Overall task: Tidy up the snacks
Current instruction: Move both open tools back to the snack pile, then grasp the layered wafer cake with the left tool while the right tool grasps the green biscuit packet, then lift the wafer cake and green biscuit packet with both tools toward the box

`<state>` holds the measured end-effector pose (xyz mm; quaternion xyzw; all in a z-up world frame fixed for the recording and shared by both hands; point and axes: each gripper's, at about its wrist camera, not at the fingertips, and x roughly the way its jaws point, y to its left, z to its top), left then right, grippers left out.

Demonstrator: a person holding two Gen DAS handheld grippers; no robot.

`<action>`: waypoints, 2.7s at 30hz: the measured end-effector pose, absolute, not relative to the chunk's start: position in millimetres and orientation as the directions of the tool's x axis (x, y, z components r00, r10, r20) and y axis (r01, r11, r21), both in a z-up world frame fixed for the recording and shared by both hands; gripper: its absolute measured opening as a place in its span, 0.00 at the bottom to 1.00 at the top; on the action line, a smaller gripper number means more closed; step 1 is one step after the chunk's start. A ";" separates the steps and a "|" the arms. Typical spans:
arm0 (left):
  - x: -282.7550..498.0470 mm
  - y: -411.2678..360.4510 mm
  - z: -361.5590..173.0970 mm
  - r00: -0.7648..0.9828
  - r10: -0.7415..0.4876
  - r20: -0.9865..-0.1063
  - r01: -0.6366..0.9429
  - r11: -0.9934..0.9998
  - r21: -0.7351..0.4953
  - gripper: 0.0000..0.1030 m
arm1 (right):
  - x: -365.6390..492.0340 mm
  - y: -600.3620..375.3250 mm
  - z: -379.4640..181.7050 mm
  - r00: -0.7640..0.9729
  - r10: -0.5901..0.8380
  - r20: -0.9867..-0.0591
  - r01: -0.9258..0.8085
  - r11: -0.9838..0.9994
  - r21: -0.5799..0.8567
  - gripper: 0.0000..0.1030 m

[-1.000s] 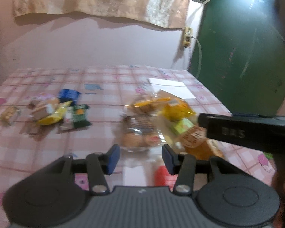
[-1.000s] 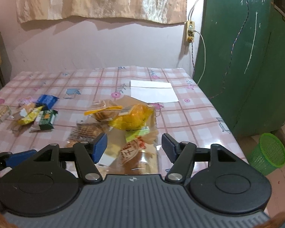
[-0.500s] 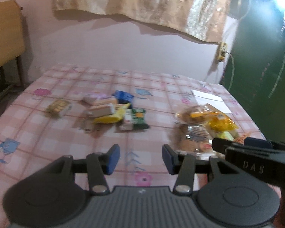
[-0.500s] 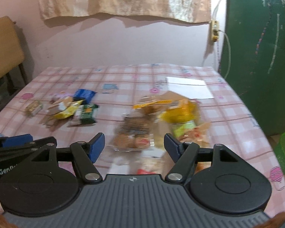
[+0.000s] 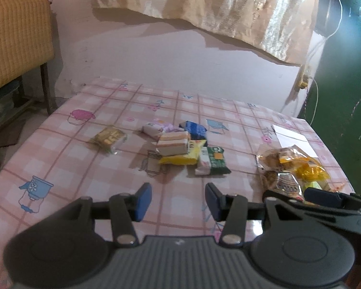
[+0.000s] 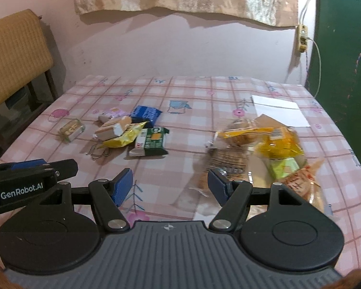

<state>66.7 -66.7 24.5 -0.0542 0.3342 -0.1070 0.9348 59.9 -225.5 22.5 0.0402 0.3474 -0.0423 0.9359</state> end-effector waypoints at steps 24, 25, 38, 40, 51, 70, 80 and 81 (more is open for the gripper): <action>222.3 -82.7 -29.3 0.660 -0.255 -0.706 0.181 0.967 -0.181 0.78 | 123.5 -226.6 -14.0 0.734 -0.008 -0.680 0.067 0.996 0.060 0.83; 224.9 -83.2 -32.9 0.658 -0.258 -0.707 0.182 0.966 -0.182 0.78 | 126.0 -227.3 -15.4 0.730 -0.009 -0.683 0.069 0.996 0.060 0.83; 218.1 -53.0 -35.3 0.694 -0.235 -0.681 0.152 0.972 -0.180 0.48 | 163.8 -223.1 -36.4 0.690 0.001 -0.724 0.050 0.997 0.050 0.86; 211.3 -47.3 -34.1 0.704 -0.213 -0.677 0.145 0.977 -0.156 0.48 | 173.0 -222.1 -40.7 0.680 0.010 -0.733 0.042 0.998 0.053 0.87; 183.2 -25.4 -32.5 0.731 -0.187 -0.656 0.114 0.982 -0.153 0.48 | 219.2 -218.7 -62.7 0.645 0.009 -0.764 0.077 0.994 0.076 0.80; 125.7 -24.5 -11.6 0.762 -0.142 -0.632 0.098 0.990 -0.106 0.48 | 127.7 -216.5 -21.2 0.693 -0.006 -0.721 0.064 0.997 0.052 0.58; 89.1 -26.4 11.9 0.784 -0.138 -0.605 0.112 0.990 -0.081 0.48 | 83.8 -210.1 6.9 0.725 -0.009 -0.688 0.050 0.998 0.041 0.58; 85.7 -26.5 13.6 0.787 -0.139 -0.601 0.114 0.990 -0.080 0.48 | 79.0 -210.2 10.4 0.729 -0.008 -0.684 0.050 0.998 0.043 0.58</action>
